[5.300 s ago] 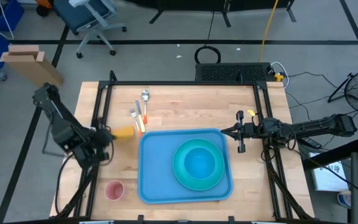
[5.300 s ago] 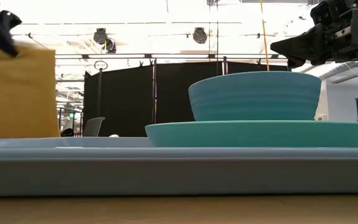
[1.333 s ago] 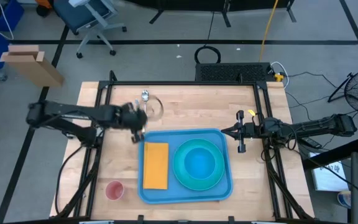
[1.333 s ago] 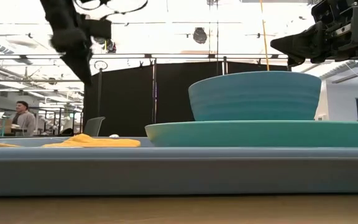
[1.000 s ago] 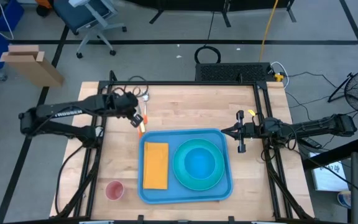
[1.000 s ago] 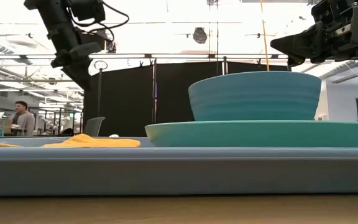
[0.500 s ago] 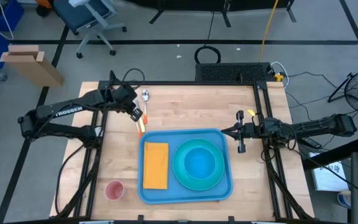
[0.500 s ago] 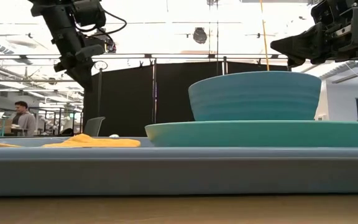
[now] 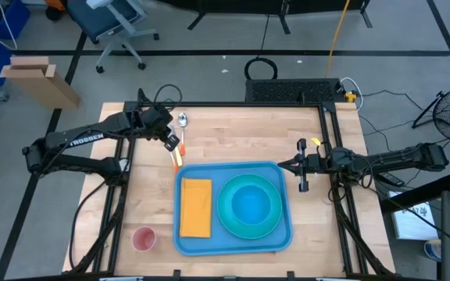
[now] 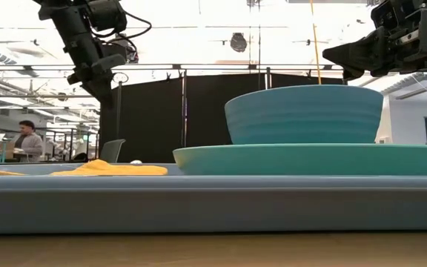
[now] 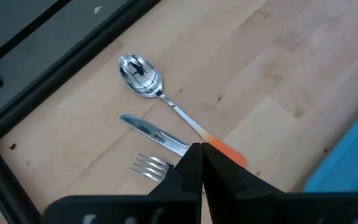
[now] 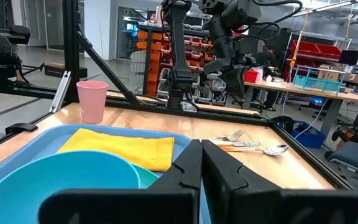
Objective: Set up tray
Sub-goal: Adjust the light green plate on the blue serving tray
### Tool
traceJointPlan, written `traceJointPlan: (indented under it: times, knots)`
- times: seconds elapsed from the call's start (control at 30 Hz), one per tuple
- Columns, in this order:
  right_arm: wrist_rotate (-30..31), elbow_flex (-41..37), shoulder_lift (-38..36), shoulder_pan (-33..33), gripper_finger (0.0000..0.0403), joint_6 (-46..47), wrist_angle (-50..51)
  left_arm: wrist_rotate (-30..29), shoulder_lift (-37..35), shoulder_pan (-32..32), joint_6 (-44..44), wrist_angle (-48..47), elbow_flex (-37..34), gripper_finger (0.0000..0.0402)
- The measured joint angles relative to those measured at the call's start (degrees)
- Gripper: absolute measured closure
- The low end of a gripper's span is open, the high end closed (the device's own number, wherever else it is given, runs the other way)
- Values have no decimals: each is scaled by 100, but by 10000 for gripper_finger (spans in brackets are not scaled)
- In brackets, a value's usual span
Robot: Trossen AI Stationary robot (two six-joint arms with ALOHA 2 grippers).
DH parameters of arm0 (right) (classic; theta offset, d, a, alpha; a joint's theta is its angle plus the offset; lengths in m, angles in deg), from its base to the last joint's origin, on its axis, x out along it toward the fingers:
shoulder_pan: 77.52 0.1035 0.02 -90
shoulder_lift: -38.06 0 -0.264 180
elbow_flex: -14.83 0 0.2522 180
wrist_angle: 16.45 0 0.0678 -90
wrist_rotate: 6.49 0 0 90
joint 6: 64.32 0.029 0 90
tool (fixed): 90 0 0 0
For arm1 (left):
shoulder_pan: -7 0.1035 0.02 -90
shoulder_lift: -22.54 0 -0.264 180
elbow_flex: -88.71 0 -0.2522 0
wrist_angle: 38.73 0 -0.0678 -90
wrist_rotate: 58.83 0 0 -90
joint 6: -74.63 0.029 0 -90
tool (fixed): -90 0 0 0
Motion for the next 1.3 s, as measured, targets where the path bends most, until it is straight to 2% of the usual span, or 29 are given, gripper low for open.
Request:
traceJointPlan:
  times: [0.13,0.23,0.33,0.43,0.63,0.73,0.83,0.93,1.07,1.3]
  knots:
    - [0,-1,-2,0,403,0,1,227,0,-36,336,-17,0,397]
    - [1,-1,0,0,403,0,1,366,0,-348,584,-43,0,396]
    - [2,-1,0,0,403,0,-1,69,0,-697,571,-42,0,398]
    - [2,-1,-2,-2,403,0,-10,-148,-55,-718,456,-75,0,397]
    - [2,-1,0,-1,403,0,-16,-148,-57,-527,422,-33,0,396]
    - [4,1,0,0,403,-9,-54,-94,34,-173,187,-11,0,399]
    - [4,0,0,0,403,-73,-158,460,339,314,56,-86,0,398]
    - [4,-1,-2,-1,403,-99,-267,698,817,578,-5,-226,42,399]
    - [4,-1,-1,-2,403,-109,-288,769,1561,623,-55,-657,530,390]
    - [7,0,-1,-1,403,-111,-286,773,2410,283,-61,-935,2051,357]
